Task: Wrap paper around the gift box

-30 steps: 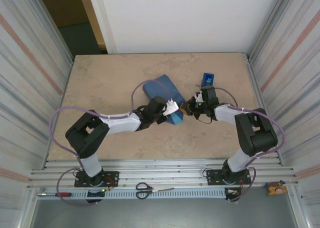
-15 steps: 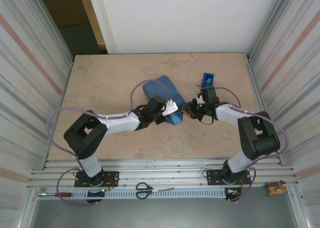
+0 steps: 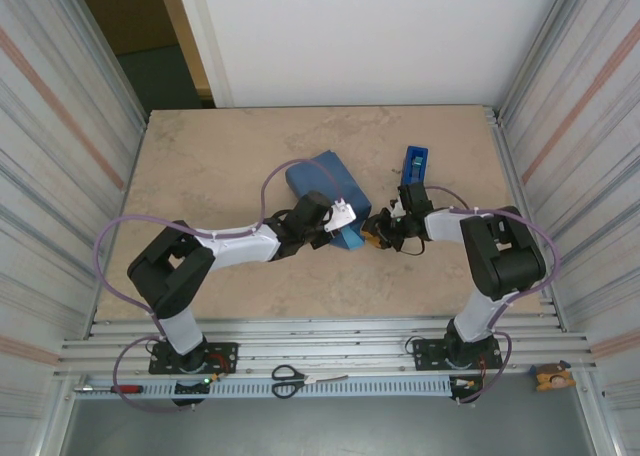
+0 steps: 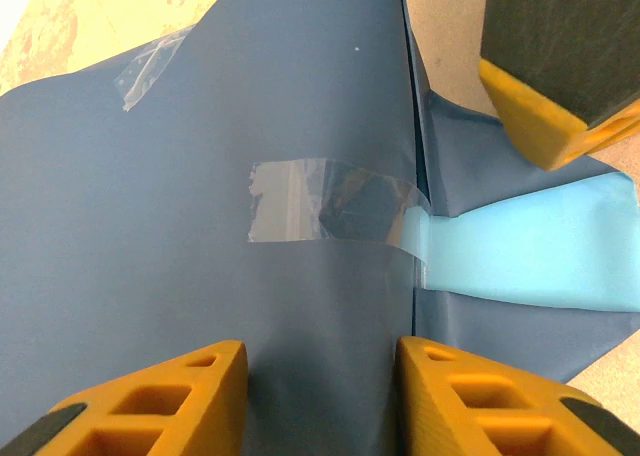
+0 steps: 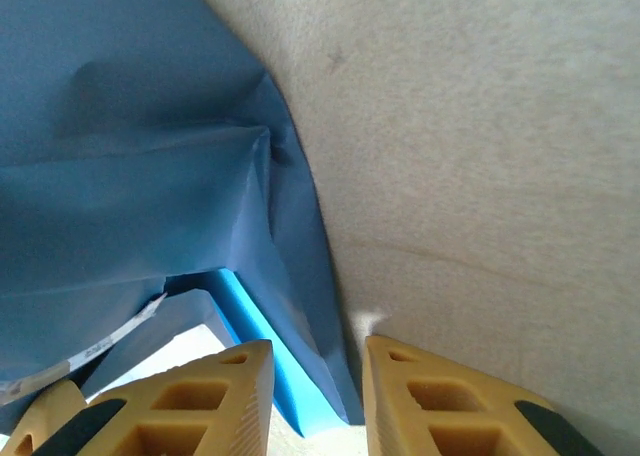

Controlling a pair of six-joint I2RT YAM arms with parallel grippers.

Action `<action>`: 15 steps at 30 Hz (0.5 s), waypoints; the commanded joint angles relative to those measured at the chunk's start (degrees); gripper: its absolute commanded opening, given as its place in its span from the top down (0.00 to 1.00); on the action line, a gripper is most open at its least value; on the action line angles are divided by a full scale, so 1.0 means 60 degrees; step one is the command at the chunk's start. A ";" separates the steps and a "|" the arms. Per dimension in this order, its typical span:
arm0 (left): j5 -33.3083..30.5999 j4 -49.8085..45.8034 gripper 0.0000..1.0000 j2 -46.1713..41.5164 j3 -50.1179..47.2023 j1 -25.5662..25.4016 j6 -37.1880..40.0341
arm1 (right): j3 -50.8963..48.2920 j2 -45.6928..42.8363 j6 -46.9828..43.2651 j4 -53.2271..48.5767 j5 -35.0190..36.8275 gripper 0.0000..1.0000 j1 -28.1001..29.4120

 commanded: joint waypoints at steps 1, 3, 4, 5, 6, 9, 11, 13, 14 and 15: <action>0.0207 -0.1057 0.57 0.0104 -0.0058 0.0040 0.0034 | 0.0172 0.0485 -0.0104 0.0399 -0.0196 0.76 0.0159; 0.0205 -0.1085 0.57 0.0090 -0.0041 0.0050 0.0026 | 0.0119 0.0488 -0.0002 0.0564 -0.0213 0.79 0.0173; 0.0184 -0.1078 0.57 0.0086 -0.0055 0.0046 0.0042 | 0.0097 0.0492 0.0016 0.0612 -0.0246 0.80 0.0182; 0.0178 -0.1089 0.57 0.0083 -0.0056 0.0047 0.0056 | 0.0099 0.0456 0.0017 0.0616 -0.0219 0.84 0.0171; 0.0172 -0.1093 0.57 0.0068 -0.0055 0.0043 0.0083 | 0.0073 0.0402 0.0045 0.0600 -0.0162 0.86 0.0157; 0.0169 -0.1090 0.57 0.0047 -0.0056 0.0051 0.0078 | 0.0038 0.0181 0.0098 0.0607 -0.0164 0.89 0.0127; 0.0176 -0.1084 0.57 0.0002 -0.0048 0.0050 0.0074 | 0.0040 -0.0024 0.0120 0.0574 -0.0171 0.90 0.0126; 0.0181 -0.1090 0.57 -0.0036 -0.0027 0.0051 0.0093 | 0.0069 -0.0213 0.0149 0.0512 -0.0212 0.92 0.0108; 0.0181 -0.1123 0.57 -0.0083 -0.0001 0.0051 0.0115 | 0.0086 -0.0303 0.0171 0.0512 -0.0246 0.93 0.0107; 0.0186 -0.1150 0.56 -0.0128 0.0030 0.0051 0.0117 | 0.0098 -0.0377 0.0213 0.0512 -0.0282 0.93 0.0101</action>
